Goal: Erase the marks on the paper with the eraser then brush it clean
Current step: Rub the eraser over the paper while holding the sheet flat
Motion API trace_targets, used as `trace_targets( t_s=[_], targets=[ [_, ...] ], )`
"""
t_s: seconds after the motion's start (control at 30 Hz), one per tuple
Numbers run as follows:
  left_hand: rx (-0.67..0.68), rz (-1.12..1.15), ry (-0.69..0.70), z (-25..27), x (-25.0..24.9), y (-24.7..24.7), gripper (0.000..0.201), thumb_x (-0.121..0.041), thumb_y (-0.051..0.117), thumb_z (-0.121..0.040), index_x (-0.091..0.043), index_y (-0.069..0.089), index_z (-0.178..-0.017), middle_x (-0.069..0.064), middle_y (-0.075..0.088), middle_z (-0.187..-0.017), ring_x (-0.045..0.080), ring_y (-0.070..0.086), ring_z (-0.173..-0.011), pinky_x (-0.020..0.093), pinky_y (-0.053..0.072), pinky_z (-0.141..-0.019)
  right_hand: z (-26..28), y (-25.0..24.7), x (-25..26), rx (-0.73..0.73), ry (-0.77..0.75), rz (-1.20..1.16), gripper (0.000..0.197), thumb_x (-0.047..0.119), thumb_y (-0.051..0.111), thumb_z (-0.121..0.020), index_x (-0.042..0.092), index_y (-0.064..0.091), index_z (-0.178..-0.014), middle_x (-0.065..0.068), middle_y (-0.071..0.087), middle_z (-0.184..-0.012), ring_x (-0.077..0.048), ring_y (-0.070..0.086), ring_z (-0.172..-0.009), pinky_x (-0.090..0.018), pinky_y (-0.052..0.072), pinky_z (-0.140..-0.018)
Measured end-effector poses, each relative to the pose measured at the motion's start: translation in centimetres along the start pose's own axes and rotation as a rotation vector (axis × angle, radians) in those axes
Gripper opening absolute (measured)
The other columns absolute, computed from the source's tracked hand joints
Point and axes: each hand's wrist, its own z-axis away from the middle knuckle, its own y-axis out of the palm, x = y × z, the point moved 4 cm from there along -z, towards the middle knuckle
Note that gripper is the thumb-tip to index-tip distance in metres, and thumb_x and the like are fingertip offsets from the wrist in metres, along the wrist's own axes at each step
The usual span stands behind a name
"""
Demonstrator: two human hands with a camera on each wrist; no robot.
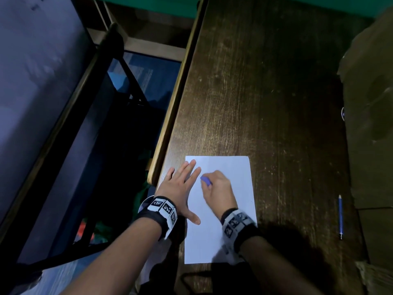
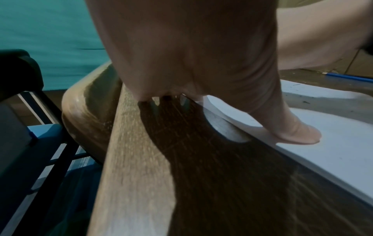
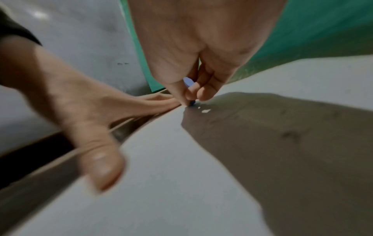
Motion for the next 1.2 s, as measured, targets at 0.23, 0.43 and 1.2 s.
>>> trace_targets(
  t_s=[0.23,0.43,1.2],
  targets=[
    [0.0,-0.003,-0.001,0.0,0.0,0.0,0.156,-0.092,0.067,-0.051,-0.024,-0.026,-0.157,-0.002,-0.042,-0.159,0.018,-0.035,-0.148,0.049,-0.013,-0.124,0.9,0.1,1.1,0.224,-0.129,0.041,0.014,0.02,0.056,-0.093,0.018,0.064,-0.082,0.0,0.054,-0.083,-0.018,0.056,-0.073,-0.033,0.049,-0.073],
    [-0.019,-0.008,-0.009,0.0,0.0,0.2,0.15,-0.086,0.068,-0.058,-0.023,-0.028,-0.156,-0.002,-0.045,-0.156,0.019,-0.034,-0.149,0.048,-0.013,-0.124,3.4,2.2,1.4,0.163,-0.064,-0.012,0.012,0.027,0.053,-0.092,0.023,0.064,-0.089,0.004,0.05,-0.086,-0.016,0.057,-0.073,-0.037,0.052,-0.072],
    [-0.025,-0.012,-0.009,0.0,0.0,0.1,0.147,-0.083,0.068,-0.062,-0.024,-0.03,-0.155,-0.002,-0.047,-0.154,0.019,-0.034,-0.149,0.047,-0.012,-0.124,3.5,1.8,1.6,0.32,-0.173,0.001,0.017,0.025,0.05,-0.092,0.019,0.066,-0.089,0.002,0.052,-0.086,-0.017,0.056,-0.076,-0.041,0.051,-0.075]
  ],
)
